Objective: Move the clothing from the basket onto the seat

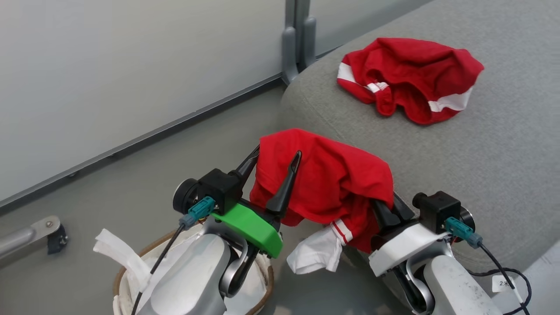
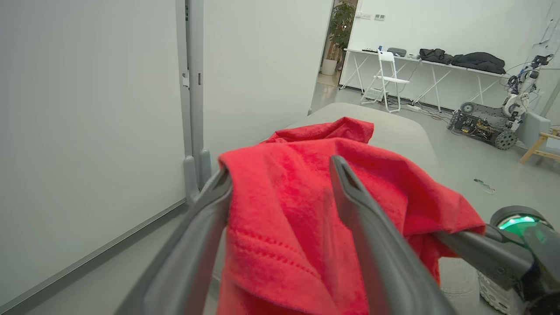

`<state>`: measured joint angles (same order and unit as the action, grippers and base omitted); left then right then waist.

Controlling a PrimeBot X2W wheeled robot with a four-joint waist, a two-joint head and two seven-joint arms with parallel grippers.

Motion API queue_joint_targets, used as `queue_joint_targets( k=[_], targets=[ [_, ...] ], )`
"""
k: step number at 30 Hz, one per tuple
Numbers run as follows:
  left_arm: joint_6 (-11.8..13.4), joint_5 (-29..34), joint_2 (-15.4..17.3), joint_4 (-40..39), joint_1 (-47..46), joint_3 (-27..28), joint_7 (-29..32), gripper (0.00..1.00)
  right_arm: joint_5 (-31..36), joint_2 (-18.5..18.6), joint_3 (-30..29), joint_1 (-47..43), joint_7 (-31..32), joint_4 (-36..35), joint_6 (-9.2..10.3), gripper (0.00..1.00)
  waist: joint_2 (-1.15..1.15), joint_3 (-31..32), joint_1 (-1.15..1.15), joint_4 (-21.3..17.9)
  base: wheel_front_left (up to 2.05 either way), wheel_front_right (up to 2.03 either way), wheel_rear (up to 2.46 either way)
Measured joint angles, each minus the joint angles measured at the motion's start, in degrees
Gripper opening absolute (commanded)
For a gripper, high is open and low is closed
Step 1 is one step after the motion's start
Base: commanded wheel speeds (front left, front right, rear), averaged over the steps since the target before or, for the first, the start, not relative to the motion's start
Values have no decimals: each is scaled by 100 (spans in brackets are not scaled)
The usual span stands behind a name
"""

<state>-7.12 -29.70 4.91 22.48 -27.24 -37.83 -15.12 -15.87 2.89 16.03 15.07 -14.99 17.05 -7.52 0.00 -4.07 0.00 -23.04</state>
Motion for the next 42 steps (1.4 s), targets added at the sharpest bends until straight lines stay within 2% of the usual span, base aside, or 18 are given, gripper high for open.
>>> queue_joint_targets(
  k=[3,9,16,20,27,29,35,42],
  targets=[
    [-3,2,-13,3,52,-3,-1,100,-10,-1,-13,-37,0,-67,0,0,0,-17,0,-283,0,0,0],
    [-23,4,-82,57,1,-233,-1,100,55,3,-442,-190,0,-410,0,0,0,-95,0,-705,0,0,0],
    [-26,-111,-32,104,-205,-463,-1,100,127,1,-961,-208,1,-826,0,0,0,-357,0,-822,0,0,0],
    [-26,-144,52,115,-234,-517,-1,100,181,119,-1182,148,0,-973,0,0,0,-512,0,-841,0,0,0],
    [-26,-100,311,118,-301,-504,0,100,355,903,-1232,1524,0,-880,-1,0,0,-852,0,-846,0,0,0],
    [-26,-44,361,77,-380,-520,0,100,391,1209,-1283,2004,0,-748,0,0,0,-980,0,-822,0,0,0],
    [-26,112,528,-153,-631,-605,36,100,506,1827,-1615,3250,42,-253,-1,0,0,-1375,1,-666,0,0,0],
    [-26,127,639,-361,-877,-684,138,100,926,2428,-1951,4377,221,402,-1,0,0,-1840,1,-387,0,0,0]
  ],
)
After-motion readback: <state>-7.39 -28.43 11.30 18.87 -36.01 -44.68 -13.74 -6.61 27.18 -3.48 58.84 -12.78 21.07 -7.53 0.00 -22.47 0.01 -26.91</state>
